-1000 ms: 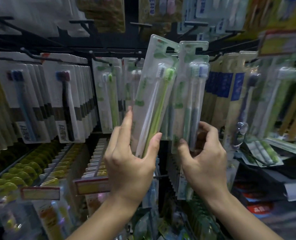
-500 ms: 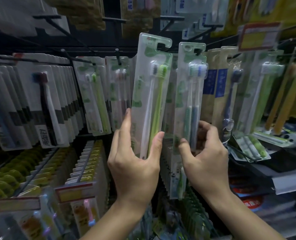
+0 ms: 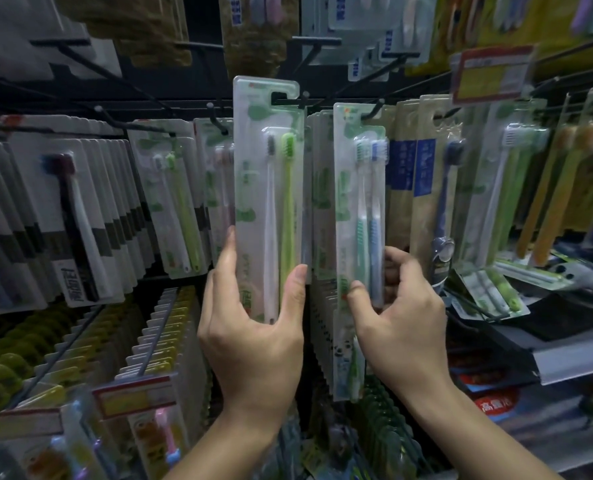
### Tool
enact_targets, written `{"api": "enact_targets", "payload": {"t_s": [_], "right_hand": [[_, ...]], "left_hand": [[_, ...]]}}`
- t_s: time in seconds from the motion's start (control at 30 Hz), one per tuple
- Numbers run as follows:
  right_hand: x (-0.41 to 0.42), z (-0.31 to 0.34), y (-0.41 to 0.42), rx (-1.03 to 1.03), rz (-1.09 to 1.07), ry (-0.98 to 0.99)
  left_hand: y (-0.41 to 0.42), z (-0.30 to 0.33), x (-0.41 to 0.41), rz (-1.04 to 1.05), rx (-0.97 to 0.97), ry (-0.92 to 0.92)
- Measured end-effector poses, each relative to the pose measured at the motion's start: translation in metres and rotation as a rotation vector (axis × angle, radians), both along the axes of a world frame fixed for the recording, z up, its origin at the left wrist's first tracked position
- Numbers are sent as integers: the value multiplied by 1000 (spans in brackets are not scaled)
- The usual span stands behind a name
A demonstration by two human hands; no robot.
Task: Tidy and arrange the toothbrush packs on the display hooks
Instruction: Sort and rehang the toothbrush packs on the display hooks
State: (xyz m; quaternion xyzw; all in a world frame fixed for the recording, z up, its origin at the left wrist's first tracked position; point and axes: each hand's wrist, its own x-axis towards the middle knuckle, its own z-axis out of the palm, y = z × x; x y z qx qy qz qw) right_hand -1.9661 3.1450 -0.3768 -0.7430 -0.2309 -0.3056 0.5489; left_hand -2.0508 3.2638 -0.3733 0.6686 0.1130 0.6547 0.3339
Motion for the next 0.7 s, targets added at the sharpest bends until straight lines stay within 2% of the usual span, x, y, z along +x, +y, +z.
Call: {"api": "enact_targets", "payload": {"t_s": [0.4, 0.7], "right_hand": [[-2, -1, 1, -11, -12, 24], [-3, -1, 6, -27, -32, 47]], "left_hand": [[6, 3, 2, -100, -150, 126], [13, 16, 6, -108, -138, 159]]}}
